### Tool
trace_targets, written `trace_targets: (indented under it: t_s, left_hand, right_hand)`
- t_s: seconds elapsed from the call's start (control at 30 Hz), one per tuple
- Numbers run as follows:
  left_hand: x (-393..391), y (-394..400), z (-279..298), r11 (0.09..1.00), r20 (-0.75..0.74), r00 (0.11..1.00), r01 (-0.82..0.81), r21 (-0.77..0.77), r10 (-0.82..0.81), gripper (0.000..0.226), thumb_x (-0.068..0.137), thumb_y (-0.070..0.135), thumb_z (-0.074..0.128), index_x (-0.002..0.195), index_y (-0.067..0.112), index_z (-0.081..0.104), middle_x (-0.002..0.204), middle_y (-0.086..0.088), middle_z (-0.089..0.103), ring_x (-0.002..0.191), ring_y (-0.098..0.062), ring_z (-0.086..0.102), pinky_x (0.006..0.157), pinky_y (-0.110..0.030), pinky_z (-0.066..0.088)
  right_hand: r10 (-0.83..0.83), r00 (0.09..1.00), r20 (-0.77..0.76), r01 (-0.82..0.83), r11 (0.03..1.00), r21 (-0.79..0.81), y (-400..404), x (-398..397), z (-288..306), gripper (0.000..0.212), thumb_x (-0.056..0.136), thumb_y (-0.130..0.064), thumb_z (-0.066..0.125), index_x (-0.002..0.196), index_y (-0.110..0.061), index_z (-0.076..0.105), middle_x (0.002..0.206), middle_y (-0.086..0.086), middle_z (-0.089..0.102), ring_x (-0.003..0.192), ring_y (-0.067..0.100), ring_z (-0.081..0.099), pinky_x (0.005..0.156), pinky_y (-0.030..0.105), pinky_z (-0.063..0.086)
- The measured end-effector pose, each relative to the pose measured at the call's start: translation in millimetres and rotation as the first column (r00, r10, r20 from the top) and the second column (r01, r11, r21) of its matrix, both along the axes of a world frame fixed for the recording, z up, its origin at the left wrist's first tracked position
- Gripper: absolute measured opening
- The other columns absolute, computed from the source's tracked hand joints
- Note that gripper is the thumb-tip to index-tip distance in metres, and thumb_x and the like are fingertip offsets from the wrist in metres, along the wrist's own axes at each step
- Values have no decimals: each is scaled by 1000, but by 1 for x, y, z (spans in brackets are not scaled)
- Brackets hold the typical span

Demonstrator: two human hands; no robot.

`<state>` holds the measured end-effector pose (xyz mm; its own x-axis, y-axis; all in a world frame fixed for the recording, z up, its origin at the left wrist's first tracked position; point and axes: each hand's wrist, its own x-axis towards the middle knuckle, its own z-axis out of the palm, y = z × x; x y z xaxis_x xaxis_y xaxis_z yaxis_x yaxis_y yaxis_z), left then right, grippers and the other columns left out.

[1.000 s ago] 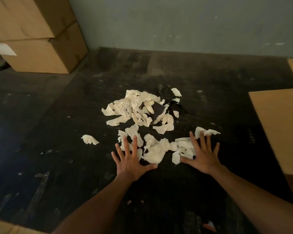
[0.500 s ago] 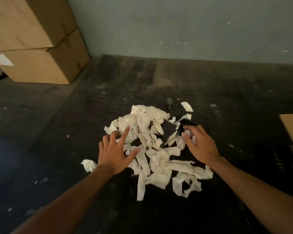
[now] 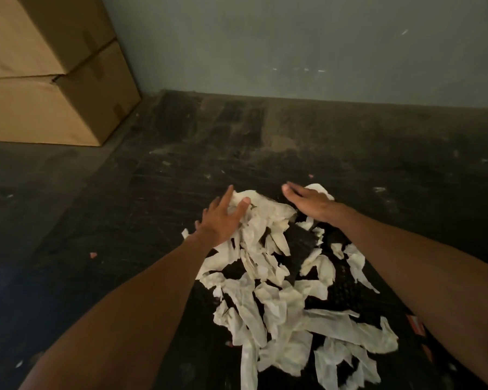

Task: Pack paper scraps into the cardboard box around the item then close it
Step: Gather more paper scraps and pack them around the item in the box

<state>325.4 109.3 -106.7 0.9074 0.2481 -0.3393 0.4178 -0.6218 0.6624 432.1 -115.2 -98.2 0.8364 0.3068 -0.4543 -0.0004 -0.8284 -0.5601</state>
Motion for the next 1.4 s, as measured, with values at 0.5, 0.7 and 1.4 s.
trace_targets:
  t_s: [0.5,0.7,1.4]
  left_hand:
    - [-110,-9,8,899,-25,898,439,-5,-439,33,95,56,41,126,50,52,132,7,59,115,-14,57,100,-44,47]
    - [-169,27,33,904,242,889,318,284,-389,49,97,54,38,145,47,31,151,2,38,140,-20,32,114,-47,27]
    - [-253,15,25,701,-19,765,601,383,-644,133,53,93,52,146,40,-28,151,2,-45,138,-29,-41,111,-58,-16]
  right_hand:
    - [300,954,-14,-301,954,-7,-26,-154,22,63,82,-78,31,134,-45,46,141,-4,49,130,18,44,108,40,37]
    - [-3,998,55,-13,960,280,-67,-207,67,32,95,-49,44,111,-34,67,117,-14,60,106,2,54,87,22,40]
    - [33,987,159,-41,998,48,-151,-304,28,116,61,-82,60,144,-52,-16,156,-13,-29,142,12,-27,113,45,-8]
